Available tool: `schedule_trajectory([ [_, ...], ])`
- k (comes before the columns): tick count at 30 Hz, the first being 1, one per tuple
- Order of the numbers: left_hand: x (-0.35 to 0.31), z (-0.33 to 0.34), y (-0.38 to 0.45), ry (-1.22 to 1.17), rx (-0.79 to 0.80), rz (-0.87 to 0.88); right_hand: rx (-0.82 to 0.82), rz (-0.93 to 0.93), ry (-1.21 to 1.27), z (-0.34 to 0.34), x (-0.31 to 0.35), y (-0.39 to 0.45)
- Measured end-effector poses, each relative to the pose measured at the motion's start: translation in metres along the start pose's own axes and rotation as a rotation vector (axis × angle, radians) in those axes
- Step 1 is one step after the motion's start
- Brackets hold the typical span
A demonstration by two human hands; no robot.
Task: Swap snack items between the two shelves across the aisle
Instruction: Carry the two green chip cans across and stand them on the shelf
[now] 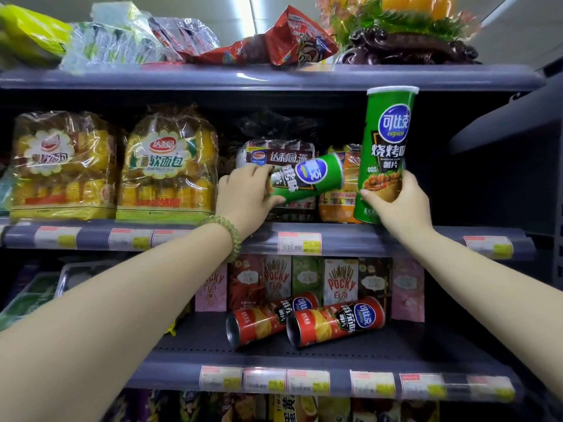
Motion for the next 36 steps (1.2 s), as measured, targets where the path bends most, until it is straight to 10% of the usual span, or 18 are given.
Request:
schedule_trajectory([
  [7,0.031,-0.054,-0.056,-0.281,-0.213,-0.142,0.078,-0.11,0.229,-0.006,0.029,-0.049],
  [17,0.121,-0.047,-0.249,-0.467,-0.122,-0.678,0.55,0.007,0.805,0.094,0.094,-0.183],
  [26,0.224,-0.11,-0.452,-0.451,-0.199,-1.243,1.138,0.173,1.041,0.24,0.149,-0.365],
  [36,0.356,-0.202,-0.574,-0.134,-0.337,-1.368,1.246,0.063,0.993,0.388,0.249,-0.508],
])
Point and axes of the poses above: each hand's wrist, its own y-axis towards the middle knuckle, its own z-axis out of the palm, x = y × z, the point moved 6 cm from there along y, towards the middle knuckle, and after that the axes turned 8 degrees about y, right-handed, at the moved point
